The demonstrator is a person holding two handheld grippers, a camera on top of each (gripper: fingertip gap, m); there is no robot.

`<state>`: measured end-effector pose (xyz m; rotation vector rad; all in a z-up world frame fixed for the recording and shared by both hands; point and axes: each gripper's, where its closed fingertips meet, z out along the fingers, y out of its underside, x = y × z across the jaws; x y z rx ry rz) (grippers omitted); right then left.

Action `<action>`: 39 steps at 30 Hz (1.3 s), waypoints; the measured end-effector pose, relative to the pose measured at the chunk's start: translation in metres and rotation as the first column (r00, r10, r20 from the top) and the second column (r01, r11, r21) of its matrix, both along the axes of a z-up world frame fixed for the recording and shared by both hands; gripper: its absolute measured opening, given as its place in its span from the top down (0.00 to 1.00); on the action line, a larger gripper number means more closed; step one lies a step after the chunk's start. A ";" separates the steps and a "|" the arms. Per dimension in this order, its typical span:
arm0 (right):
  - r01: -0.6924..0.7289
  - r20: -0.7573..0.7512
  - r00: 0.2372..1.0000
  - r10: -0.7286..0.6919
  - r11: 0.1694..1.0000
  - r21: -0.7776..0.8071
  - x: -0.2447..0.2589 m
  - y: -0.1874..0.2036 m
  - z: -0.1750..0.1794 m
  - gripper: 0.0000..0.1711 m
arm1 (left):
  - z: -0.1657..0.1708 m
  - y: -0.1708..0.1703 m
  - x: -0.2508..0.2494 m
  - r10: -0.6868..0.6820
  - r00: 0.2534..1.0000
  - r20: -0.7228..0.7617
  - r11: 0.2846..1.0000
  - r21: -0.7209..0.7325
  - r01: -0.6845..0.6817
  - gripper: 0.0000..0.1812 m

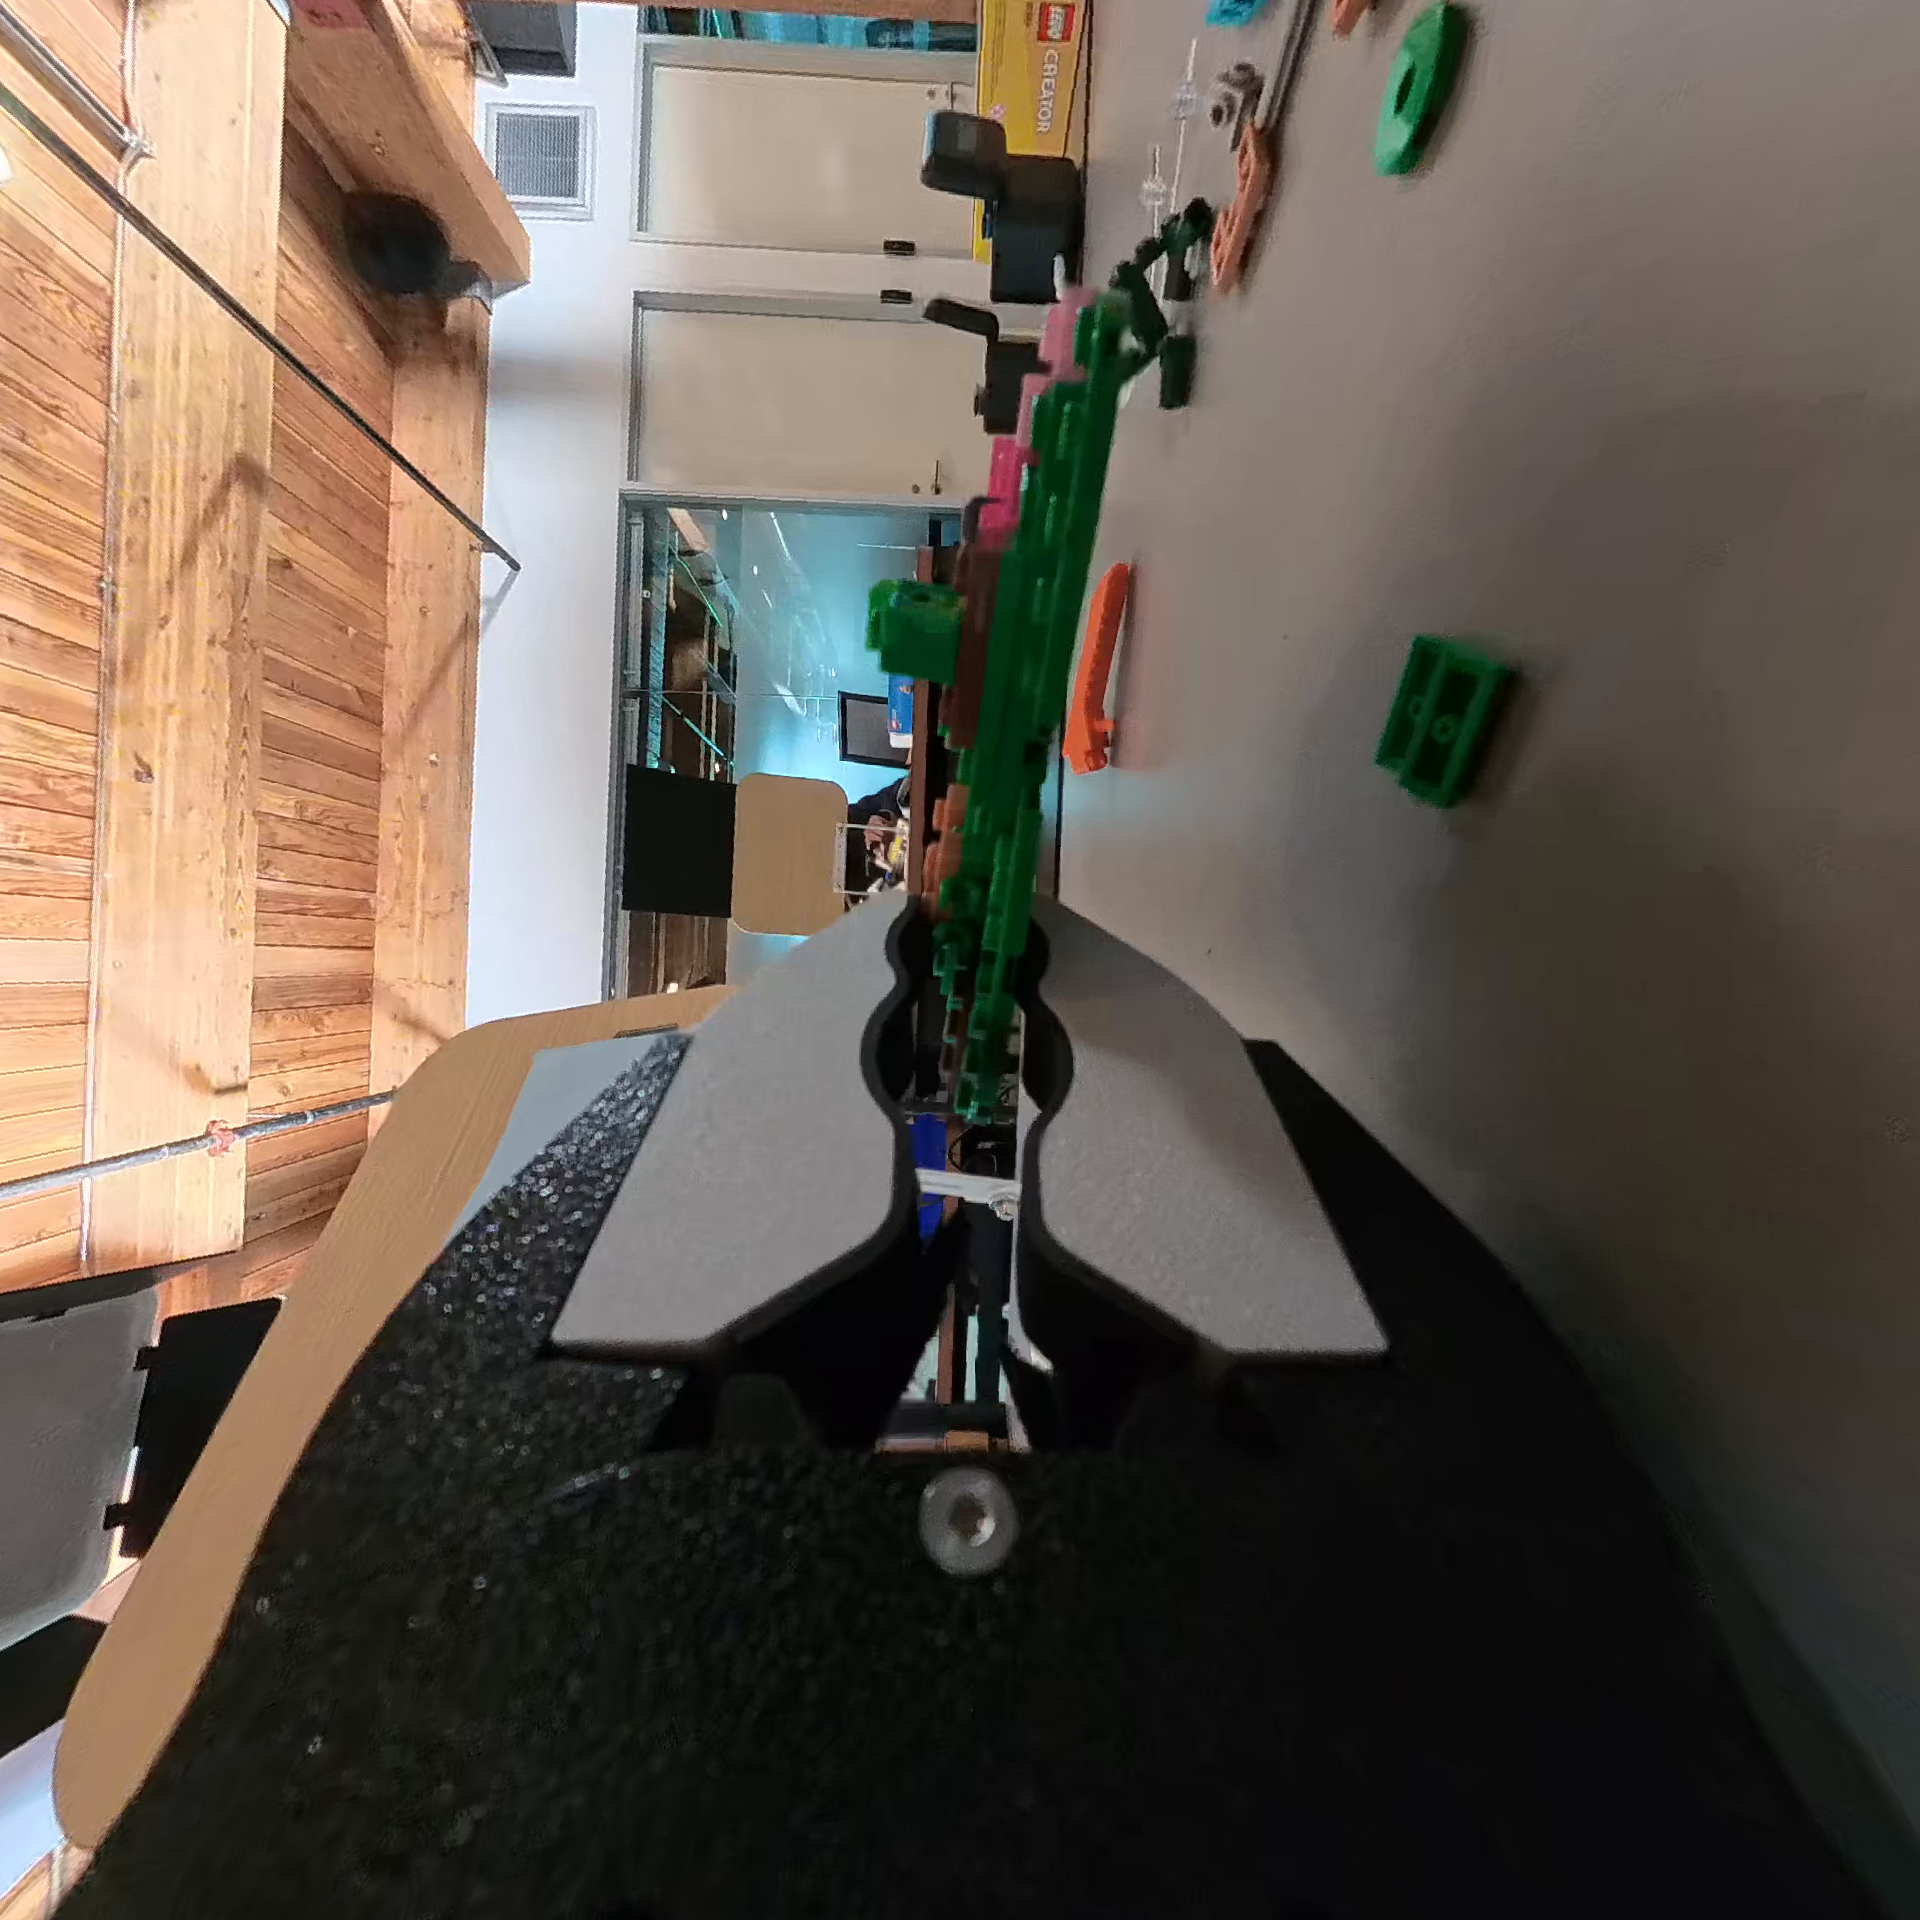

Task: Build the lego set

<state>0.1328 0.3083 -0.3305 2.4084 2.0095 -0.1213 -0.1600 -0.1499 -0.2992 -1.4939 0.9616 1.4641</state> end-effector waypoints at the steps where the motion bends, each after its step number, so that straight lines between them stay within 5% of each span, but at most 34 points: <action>1: -0.010 0.029 1.000 0.010 1.000 -0.003 0.002 0.003 -0.004 0.93 | 0.001 0.000 0.002 -0.007 1.000 0.003 1.000 0.005 0.007 0.92; 17: -0.055 0.110 0.992 0.066 0.994 -0.099 0.010 0.000 -0.025 0.96 | -0.002 0.001 0.004 -0.012 1.000 -0.006 1.000 -0.014 0.012 0.92; 30: -0.115 0.207 0.971 0.118 0.993 -0.028 0.019 0.008 -0.028 0.96 | -0.003 0.001 0.004 -0.013 1.000 -0.012 1.000 -0.023 0.013 0.92; 35: -0.118 0.187 0.975 0.118 0.993 -0.012 0.016 0.009 -0.025 0.99 | -0.003 0.001 0.003 -0.009 1.000 -0.014 0.999 -0.032 0.008 0.92; 39: -0.195 0.005 0.981 0.194 0.981 0.014 -0.024 -0.021 -0.009 0.99 | 0.001 -0.002 -0.004 0.017 0.999 -0.033 0.999 -0.031 -0.018 0.92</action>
